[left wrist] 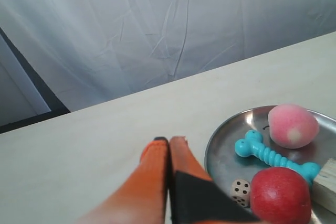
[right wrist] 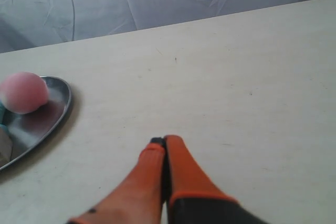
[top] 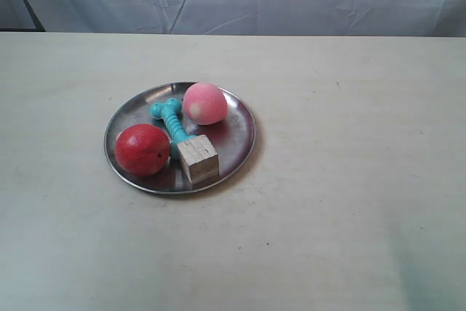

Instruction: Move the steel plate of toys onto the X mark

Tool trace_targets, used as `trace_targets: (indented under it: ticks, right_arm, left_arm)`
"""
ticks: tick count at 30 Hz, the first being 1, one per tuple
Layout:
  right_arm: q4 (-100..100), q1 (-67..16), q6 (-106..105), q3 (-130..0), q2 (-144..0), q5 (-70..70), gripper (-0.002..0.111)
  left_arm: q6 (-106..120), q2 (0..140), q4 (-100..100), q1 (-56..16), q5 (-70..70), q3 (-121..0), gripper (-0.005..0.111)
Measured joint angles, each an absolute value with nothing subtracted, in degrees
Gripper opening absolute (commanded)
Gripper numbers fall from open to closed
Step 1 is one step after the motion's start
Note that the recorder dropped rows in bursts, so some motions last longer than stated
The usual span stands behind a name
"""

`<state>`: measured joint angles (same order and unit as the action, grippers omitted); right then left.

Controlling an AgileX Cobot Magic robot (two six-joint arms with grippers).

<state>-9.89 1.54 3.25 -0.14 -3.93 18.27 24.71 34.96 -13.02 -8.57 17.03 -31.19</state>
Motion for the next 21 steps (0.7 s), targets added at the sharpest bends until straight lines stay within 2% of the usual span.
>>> trace_targets:
  ticks: [15, 21]
  right_arm:
    - [-9.89, 1.54, 3.25, -0.14, -3.93, 18.27, 0.001]
    - [-9.89, 1.54, 3.25, -0.14, -3.93, 18.27, 0.001]
  left_arm:
    - [5.81, 10.88, -12.25, -8.17, 12.83, -6.84, 0.0]
    - [-0.56, 0.97, -12.25, 1.72, 13.15, -0.38, 0.0]
